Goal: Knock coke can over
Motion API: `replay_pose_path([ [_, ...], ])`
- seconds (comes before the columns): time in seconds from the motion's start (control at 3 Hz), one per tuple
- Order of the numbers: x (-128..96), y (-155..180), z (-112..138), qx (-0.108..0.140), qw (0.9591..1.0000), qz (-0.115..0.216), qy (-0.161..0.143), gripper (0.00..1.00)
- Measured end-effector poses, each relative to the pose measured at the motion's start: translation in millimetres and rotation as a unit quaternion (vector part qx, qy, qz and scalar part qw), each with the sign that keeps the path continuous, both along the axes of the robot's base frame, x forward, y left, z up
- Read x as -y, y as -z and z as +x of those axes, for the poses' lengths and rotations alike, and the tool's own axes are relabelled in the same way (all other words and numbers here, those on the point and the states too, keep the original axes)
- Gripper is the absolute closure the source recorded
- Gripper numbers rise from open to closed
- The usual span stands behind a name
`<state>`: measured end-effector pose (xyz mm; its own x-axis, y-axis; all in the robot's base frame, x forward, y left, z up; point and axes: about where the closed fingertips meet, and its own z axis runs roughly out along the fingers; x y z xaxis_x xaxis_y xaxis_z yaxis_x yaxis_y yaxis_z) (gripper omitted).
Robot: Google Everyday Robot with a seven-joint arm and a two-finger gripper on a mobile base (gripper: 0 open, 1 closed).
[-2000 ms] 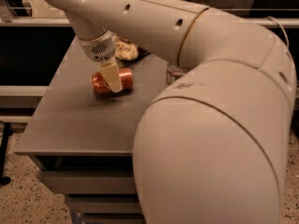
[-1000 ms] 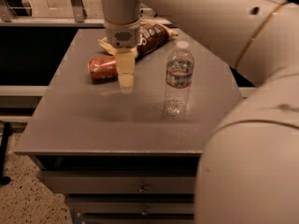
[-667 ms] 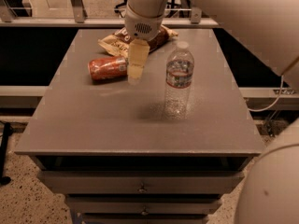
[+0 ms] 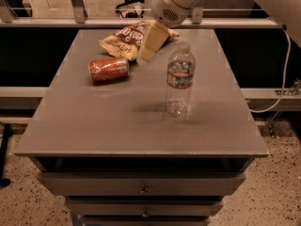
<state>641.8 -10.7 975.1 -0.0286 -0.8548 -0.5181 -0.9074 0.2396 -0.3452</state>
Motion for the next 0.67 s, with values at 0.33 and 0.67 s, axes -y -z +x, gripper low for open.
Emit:
replay_pose_path([
  [0.33,3.3,-13.0,21.1,0.036,0.9972,0.064,0.014,0.0],
  [0.67,1.1,-11.3,18.6,0.032,0.9978,0.057,0.011,0.0],
])
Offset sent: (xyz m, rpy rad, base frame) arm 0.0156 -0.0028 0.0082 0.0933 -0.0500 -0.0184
